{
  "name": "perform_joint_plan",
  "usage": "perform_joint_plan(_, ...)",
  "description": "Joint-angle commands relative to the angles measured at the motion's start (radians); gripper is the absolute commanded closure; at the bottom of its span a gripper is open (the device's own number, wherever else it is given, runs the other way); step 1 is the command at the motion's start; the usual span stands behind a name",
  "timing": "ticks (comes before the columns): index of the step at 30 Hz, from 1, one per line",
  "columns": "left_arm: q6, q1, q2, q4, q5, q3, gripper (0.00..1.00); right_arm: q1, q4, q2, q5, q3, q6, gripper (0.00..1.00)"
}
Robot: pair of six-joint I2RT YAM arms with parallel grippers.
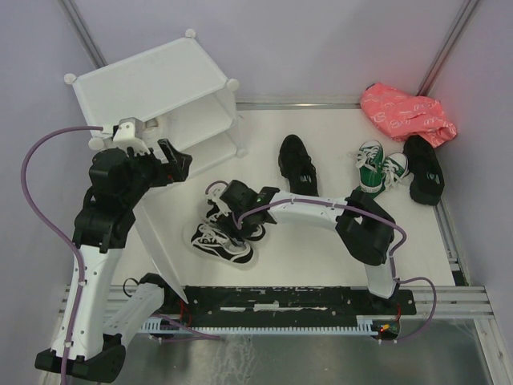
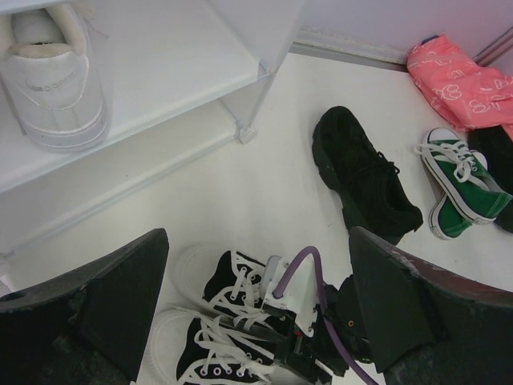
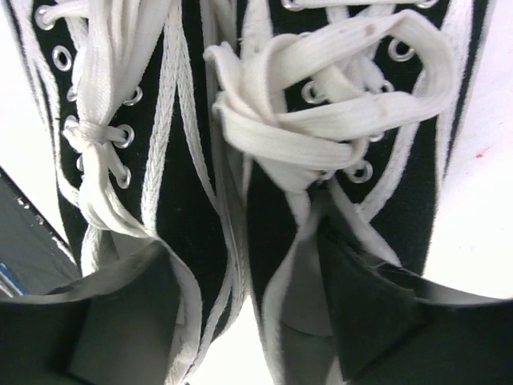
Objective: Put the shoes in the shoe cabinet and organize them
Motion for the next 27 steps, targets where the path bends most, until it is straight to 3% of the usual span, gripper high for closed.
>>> perform_joint_plan(1,0.044,-0.003,-0.014,0.014,-0.011,-0.006,0.01,-0.003,0.033,0.004,0.028,-0.035,0.039,0.35)
perform_joint_plan(5,0.043,-0.002,-0.018,0.015,-0.013,-0.013,0.01,0.015,0.032,-0.008,0.064,-0.077,0.039,0.62)
perform_joint_plan(9,0.039,-0.002,-0.026,0.016,-0.014,-0.026,0.01,0.043,0.026,-0.019,0.108,-0.085,0.051,0.99)
perform_joint_plan(13,0.036,-0.002,-0.028,0.013,-0.009,-0.009,0.01,0.050,-0.010,-0.077,0.169,-0.020,0.069,1.00)
perform_joint_plan(17,0.044,-0.002,-0.025,-0.009,-0.007,0.056,0.01,0.034,-0.142,-0.098,0.265,0.156,0.038,1.00)
perform_joint_plan(27,0.043,-0.003,-0.038,-0.040,0.009,0.185,0.00,-0.092,-0.298,0.007,0.166,0.585,0.018,0.98)
